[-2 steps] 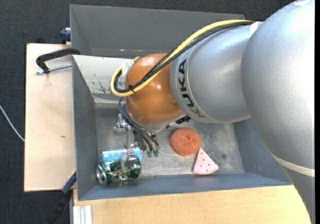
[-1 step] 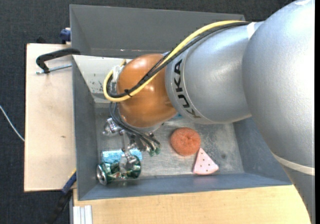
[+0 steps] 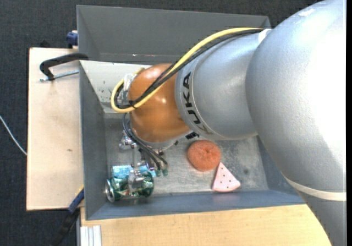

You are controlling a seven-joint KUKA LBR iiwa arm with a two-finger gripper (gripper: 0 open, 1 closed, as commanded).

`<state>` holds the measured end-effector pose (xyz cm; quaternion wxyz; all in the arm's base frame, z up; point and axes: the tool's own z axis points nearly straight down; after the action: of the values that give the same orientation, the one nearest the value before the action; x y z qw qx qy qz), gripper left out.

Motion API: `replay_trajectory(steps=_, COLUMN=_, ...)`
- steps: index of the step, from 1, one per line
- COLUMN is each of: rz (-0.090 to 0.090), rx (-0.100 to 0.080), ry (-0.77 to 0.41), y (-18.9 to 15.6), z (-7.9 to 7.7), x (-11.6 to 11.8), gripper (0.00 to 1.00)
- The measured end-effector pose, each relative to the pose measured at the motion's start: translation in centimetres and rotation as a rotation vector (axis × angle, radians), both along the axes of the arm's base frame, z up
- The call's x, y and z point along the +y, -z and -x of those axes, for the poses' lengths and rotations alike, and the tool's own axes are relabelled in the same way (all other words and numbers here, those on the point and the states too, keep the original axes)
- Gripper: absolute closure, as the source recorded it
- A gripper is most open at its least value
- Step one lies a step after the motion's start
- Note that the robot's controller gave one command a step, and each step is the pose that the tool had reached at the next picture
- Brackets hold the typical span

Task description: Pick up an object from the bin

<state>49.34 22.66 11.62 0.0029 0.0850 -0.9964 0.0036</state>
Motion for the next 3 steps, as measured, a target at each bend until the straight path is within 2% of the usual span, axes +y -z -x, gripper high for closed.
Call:
replay_trajectory(steps=1, rz=-0.008, rx=-0.003, ry=-0.185, y=0.9, z=-0.3, x=0.6, gripper=0.00)
replay_trajectory(steps=2, rz=0.003, rx=0.010, ry=-0.116, y=2.0, z=-0.9, x=0.8, gripper=1.00)
replay_trajectory(steps=3, rz=0.003, rx=0.011, ry=-0.116, y=2.0, z=-0.9, x=0.8, gripper=1.00)
